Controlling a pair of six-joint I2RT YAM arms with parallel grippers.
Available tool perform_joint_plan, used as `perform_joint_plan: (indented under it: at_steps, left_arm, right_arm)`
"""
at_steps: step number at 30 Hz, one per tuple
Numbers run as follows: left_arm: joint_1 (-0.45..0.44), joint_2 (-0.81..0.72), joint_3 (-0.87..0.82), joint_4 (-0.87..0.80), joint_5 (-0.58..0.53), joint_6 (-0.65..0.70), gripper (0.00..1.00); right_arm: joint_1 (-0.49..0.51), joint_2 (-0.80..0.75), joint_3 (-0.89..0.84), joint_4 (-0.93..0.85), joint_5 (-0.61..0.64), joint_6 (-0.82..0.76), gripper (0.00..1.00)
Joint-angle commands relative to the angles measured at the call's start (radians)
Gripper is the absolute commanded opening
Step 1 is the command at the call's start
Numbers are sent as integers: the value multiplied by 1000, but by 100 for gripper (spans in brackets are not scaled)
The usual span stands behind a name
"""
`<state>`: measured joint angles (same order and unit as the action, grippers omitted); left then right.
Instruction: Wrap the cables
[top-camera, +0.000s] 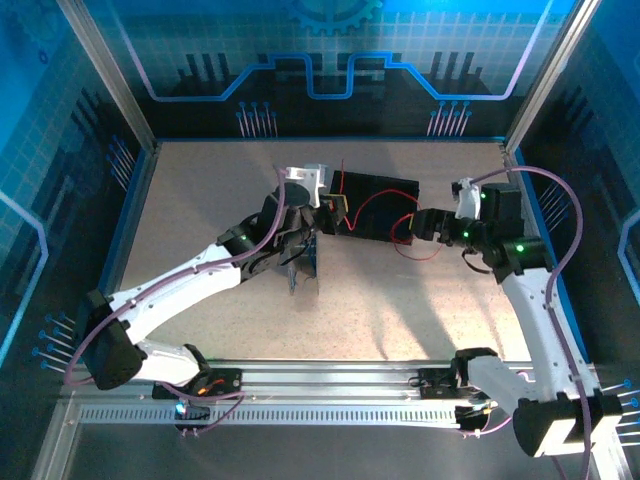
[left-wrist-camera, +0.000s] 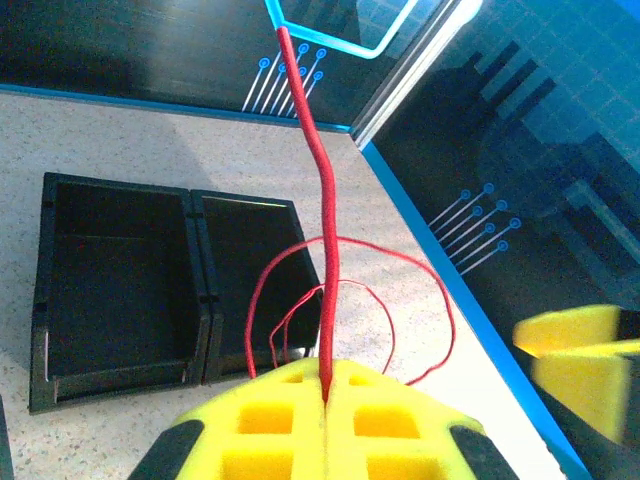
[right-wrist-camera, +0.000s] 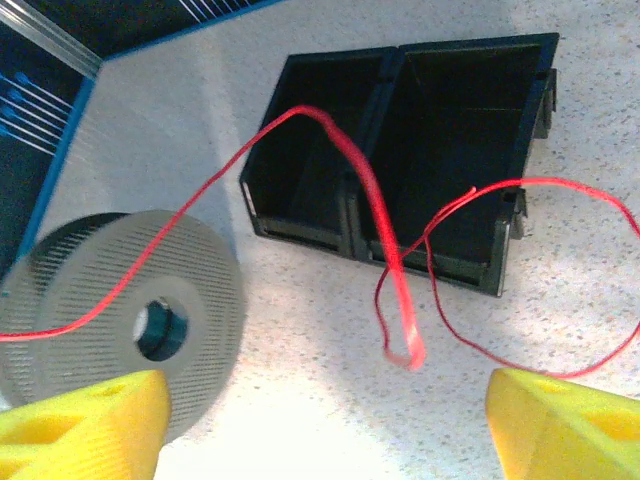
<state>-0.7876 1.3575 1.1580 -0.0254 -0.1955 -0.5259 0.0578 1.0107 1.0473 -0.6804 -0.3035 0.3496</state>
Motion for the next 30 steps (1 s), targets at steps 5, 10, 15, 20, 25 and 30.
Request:
perform_joint_plan:
  at_steps: [5, 10, 15, 20, 25, 30]
  left_arm:
    - [-6, -60, -47, 30, 64, -33, 0]
    - [-6, -75, -68, 39, 95, -58, 0]
    - [-6, -98, -100, 52, 101, -88, 0]
    - [-7, -127, -100, -12, 63, -94, 16]
    - [-5, -182, -79, -126, 9, -69, 53]
    - [-1, -247, -39, -298, -60, -34, 71]
  right_arm:
    - [19, 95, -26, 113, 82, -14, 76]
    - [51, 110, -71, 203, 54, -24, 62]
    - [63, 115, -74, 205, -75, 5, 9]
    - [100, 30, -71, 153, -89, 42, 0]
    - [153, -55, -37, -1, 9, 117, 0]
    - [324, -90, 32, -198, 281, 271, 0]
